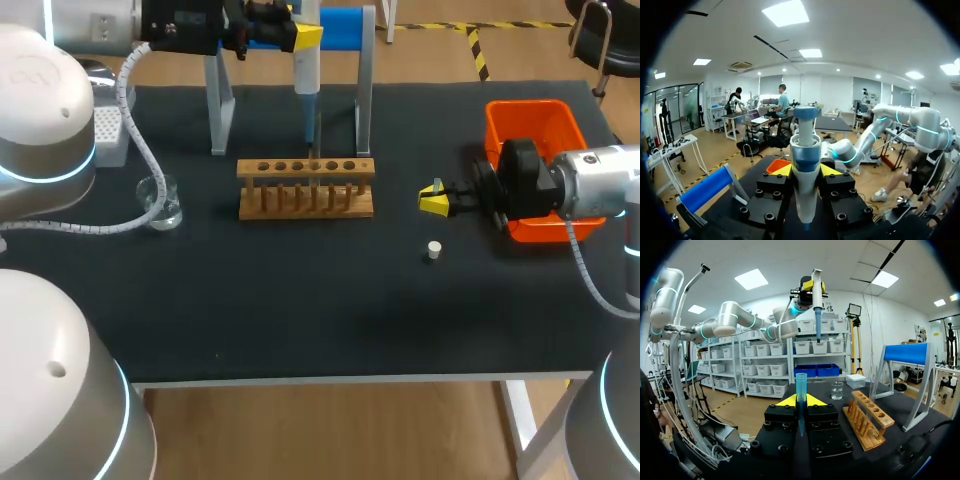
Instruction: Invert the test tube, pick up the pipette, mount the tip to pipette, aspirate from beaker and dispense into the tube, eject the tip, return the pipette, and cap with the stopper.
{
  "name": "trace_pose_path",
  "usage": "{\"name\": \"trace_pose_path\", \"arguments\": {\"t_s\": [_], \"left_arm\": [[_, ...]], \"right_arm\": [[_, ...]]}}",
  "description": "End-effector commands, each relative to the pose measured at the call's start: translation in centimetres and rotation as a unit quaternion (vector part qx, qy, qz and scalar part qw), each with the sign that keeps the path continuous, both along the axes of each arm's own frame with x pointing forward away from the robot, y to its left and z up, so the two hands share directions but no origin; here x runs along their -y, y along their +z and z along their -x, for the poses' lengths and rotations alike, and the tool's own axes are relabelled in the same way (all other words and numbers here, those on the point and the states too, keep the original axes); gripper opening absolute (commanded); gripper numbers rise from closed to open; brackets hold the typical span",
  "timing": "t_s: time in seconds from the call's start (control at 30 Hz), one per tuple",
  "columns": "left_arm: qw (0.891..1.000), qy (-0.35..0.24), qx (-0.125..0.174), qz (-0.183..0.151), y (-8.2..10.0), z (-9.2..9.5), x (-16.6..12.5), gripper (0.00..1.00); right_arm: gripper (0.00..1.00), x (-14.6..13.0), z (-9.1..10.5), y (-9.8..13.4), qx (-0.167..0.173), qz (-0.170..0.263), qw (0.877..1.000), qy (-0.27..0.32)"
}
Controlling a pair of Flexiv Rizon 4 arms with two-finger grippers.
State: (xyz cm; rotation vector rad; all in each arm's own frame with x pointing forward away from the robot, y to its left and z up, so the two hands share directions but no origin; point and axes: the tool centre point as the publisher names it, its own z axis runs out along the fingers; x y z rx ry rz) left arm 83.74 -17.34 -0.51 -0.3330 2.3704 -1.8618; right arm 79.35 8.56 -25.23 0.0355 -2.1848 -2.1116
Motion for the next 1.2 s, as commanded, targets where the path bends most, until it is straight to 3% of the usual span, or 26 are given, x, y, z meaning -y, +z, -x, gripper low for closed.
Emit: {"name": "trace_pose_path", "arguments": {"t_s": [0.03, 0.8, 1.2], "left_arm": [[1.0, -0.001, -0.001, -0.001, 0.1, -0.1, 0.0, 0.0], [1.0, -0.001, -0.001, -0.001, 0.1, -0.1, 0.0, 0.0], [1.0, -0.001, -0.001, -0.001, 0.1, -0.1, 0.0, 0.0]], "right_arm": [[0.0, 0.0, 0.1, 0.1, 0.0, 0.002, 1.0, -0.001], [0.0, 0.0, 0.1, 0.1, 0.0, 0.002, 1.0, -0.001], [0.0, -3.2, -1.5, 1.1, 0.016, 0.011, 1.0, 0.014]]}}
